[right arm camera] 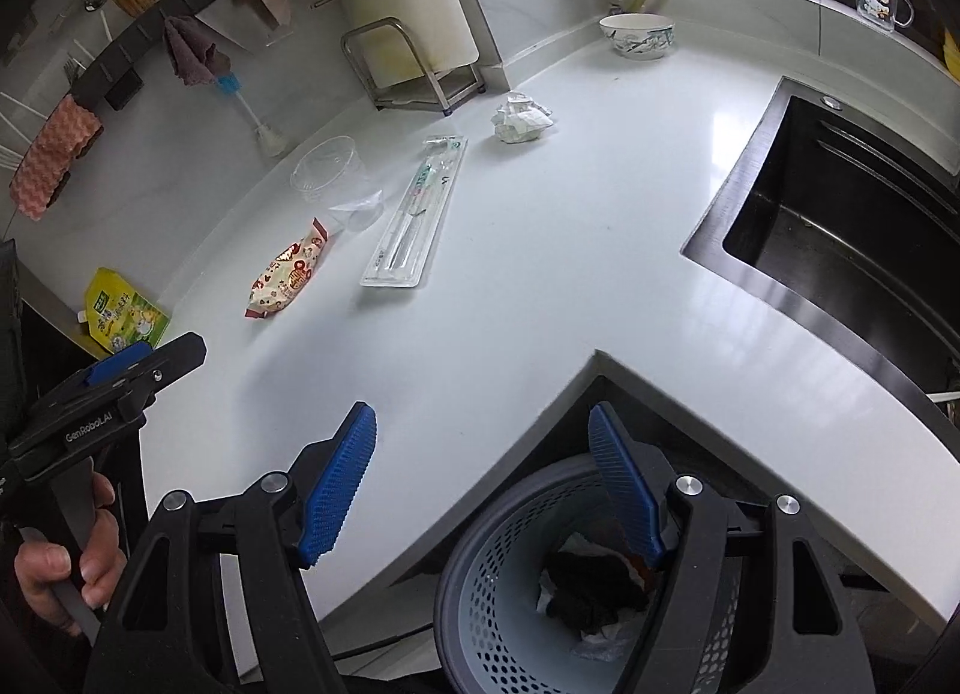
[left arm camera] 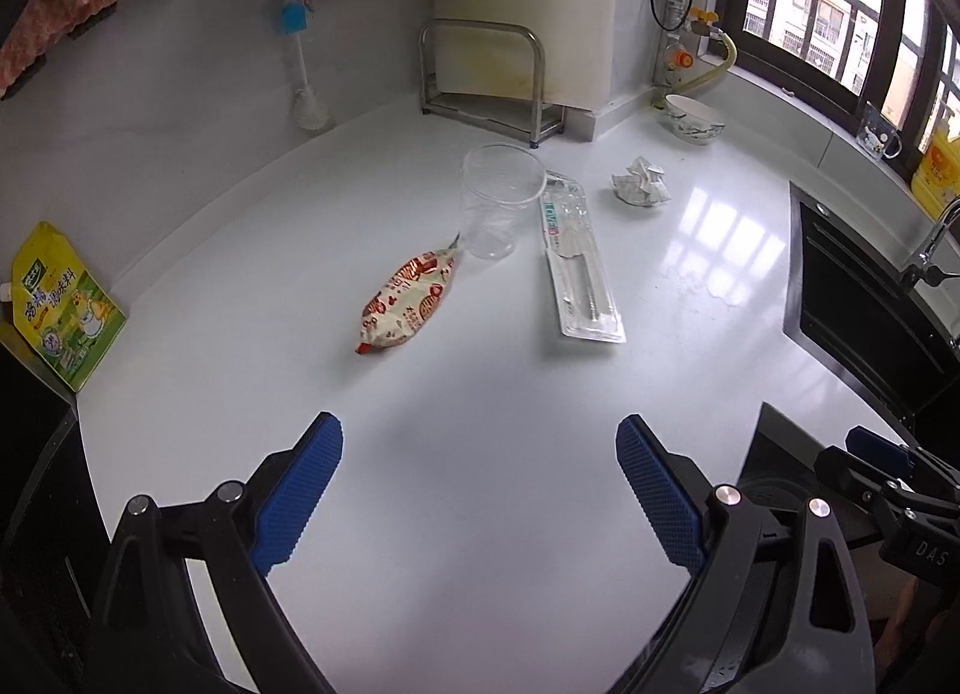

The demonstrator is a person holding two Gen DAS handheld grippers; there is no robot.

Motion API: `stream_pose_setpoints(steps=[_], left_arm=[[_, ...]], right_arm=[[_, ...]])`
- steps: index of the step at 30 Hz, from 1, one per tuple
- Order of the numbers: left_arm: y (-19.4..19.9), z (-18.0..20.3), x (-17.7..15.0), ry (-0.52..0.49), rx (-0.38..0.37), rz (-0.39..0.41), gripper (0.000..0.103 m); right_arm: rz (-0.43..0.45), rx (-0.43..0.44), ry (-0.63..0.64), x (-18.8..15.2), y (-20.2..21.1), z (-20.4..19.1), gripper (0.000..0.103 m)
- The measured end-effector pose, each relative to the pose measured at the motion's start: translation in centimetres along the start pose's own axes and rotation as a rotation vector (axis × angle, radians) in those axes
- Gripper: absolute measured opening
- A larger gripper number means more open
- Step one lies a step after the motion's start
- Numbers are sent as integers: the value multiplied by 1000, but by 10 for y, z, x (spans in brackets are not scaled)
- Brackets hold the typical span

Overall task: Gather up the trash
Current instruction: 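Raise both open tools from the bin back toward the counter, then grasp the toothbrush package with the right tool while the left tool grasps the snack wrapper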

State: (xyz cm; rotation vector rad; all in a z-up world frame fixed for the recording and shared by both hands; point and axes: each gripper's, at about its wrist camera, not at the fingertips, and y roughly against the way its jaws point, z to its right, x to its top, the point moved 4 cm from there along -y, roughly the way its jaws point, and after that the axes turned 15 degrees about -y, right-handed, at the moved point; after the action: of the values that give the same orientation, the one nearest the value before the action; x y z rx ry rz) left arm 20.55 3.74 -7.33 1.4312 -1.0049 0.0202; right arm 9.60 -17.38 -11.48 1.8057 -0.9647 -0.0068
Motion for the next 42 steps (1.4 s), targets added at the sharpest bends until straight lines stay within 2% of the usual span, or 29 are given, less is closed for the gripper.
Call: stream_pose_setpoints(steps=[7, 10, 21, 24, 30, 42], left_arm=[[-41, -32, 15, -44, -1, 13, 91], [-57, -44, 20, -33, -30, 31, 91], [-105, -64, 39, -84, -72, 40, 91], [-112, -67, 40, -85, -94, 49, 91], [-121, -73, 36, -70, -119, 51, 91], [-119, -78, 37, -66, -136, 74, 91]], right_arm=[[0, -24, -4, 20, -35, -29, 70], [-6, -28, -1, 31, -53, -42, 70], [-39, -68, -8, 66, -120, -74, 70], [-42, -82, -8, 74, -133, -80, 74], [-44, -101, -2, 87, -157, -92, 75], [-61, -225, -33, 111, -204, -93, 75]])
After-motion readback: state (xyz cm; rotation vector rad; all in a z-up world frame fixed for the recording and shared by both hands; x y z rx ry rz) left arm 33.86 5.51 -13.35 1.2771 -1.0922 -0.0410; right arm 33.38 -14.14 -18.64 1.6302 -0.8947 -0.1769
